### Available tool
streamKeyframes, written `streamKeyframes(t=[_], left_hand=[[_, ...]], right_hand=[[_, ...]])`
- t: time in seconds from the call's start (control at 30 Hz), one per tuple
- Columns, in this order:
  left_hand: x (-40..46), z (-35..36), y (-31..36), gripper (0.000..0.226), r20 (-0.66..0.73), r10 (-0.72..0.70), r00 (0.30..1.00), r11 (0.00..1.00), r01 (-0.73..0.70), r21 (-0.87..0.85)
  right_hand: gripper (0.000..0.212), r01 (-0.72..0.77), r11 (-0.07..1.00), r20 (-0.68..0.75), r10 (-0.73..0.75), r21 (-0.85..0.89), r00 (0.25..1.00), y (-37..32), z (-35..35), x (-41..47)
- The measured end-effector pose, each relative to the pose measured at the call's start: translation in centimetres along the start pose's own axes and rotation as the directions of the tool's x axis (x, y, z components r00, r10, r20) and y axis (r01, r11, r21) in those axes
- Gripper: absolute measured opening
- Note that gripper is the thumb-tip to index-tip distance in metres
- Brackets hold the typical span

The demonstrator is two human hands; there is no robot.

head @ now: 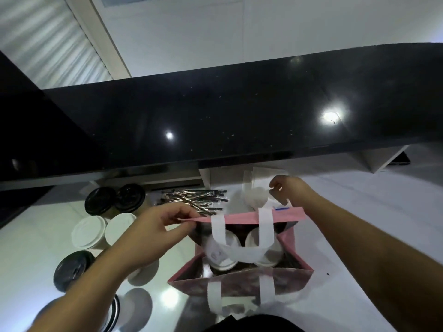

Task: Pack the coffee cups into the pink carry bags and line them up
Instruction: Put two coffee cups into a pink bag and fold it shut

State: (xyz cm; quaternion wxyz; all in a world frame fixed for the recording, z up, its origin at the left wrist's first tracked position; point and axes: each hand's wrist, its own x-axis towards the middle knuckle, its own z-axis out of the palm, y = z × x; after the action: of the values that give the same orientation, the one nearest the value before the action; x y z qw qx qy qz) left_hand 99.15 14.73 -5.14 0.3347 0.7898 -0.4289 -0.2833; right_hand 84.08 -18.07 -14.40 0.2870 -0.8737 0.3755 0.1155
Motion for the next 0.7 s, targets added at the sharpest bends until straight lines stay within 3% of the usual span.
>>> streamKeyframes(t=[0.17,0.3,0.5,0.7], left_hand=[[-0.4,0.2,-0.2,0.017,-0.032,-0.012,0.999,0.997,0.009,-0.077],[-0.2,0.2,-0.4,0.013,-0.024,-0.053,0.998,0.973,0.046,-0.226],[0.3,0.5,-0.9,0.016,-0.037,-0.068,0.997,0.960,0.055,-0.274],[0.5,0.7,-1.5,0.022,-0.024,-0.045,0.999,0.957,0.037,-0.287]], right_hand=[[0.050,0.070,0.991,0.061,-0.063,-0.113,0.996,-1.0,1.6,2.8],[0.060,0.148,0.962,0.018,-0.148,-0.229,0.989,-1.0,3.3,4.1],[0.051,0.171,0.942,-0.006,-0.180,-0.288,0.984,-0.4,4.8,5.3],[0.034,0.114,0.986,-0.067,-0.123,-0.118,0.990,0.0,5.3,5.5]])
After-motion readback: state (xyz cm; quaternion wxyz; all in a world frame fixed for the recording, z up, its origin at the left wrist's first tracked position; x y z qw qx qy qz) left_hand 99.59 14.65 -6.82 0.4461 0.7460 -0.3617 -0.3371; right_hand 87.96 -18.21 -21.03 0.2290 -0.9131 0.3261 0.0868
